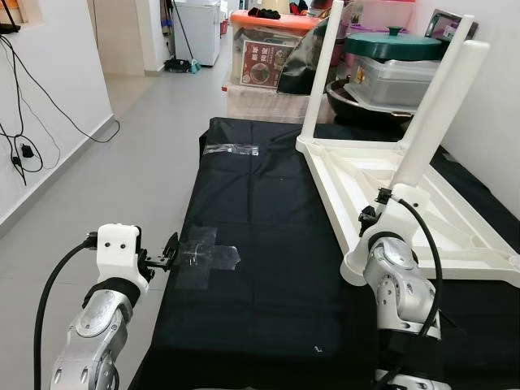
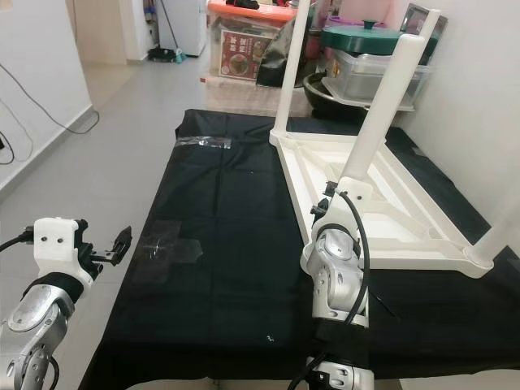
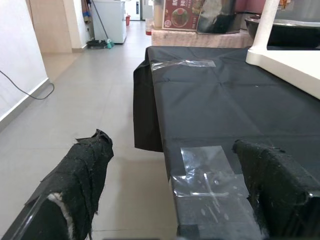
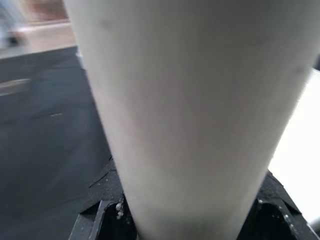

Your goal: Building children table

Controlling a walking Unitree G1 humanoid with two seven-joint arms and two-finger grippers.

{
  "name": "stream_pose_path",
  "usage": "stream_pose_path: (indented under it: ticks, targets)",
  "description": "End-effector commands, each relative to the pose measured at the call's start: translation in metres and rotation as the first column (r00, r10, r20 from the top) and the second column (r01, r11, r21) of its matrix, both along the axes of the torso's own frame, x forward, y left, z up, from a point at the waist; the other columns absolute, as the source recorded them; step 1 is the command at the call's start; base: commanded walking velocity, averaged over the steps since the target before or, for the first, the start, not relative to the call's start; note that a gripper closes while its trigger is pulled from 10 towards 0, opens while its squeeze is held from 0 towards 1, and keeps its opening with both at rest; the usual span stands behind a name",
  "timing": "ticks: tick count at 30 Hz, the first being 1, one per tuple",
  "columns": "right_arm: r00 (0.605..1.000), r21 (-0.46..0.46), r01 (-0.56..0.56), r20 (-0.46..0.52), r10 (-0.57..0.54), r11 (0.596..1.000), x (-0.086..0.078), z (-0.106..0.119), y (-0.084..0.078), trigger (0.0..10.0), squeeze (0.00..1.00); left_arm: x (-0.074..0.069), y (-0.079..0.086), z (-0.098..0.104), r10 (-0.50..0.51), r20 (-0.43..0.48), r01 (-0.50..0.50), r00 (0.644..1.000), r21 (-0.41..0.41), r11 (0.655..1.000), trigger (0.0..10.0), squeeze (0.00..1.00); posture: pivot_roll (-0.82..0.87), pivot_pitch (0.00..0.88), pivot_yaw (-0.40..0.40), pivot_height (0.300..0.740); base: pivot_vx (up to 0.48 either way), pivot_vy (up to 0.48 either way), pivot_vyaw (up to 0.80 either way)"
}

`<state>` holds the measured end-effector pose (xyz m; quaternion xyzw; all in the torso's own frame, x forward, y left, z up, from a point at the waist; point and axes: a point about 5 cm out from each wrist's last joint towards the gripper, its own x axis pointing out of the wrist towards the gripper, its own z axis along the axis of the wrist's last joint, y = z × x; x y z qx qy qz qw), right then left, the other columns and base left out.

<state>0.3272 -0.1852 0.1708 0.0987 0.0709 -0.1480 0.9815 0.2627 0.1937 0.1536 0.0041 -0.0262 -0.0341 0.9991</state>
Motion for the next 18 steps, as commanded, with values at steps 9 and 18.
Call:
stream_pose_path:
  ticks: [9, 18]
  targets:
    - [0.376, 0.02, -0.917, 0.382, 0.844, 0.399, -0.052, 0.02, 0.084, 0.0, 0.0, 0.004, -0.005, -0.001, -0.021, 0.004, 0.021, 1.0, -0.002, 1.0, 10.0, 0.0, 0.08, 0.0, -0.11, 0.74, 0.0, 0.0, 0.0]
    - [0.44, -0.092, -0.879, 0.22, 0.871, 0.467, -0.029, -0.002, 0.079, 10.0, 0.0, 0.004, -0.006, 0.001, -0.027, 0.013, 0.027, 1.0, 0.003, 1.0, 10.0, 0.0, 0.09, 0.0, -0.119, 0.74, 0.0, 0.0, 0.0]
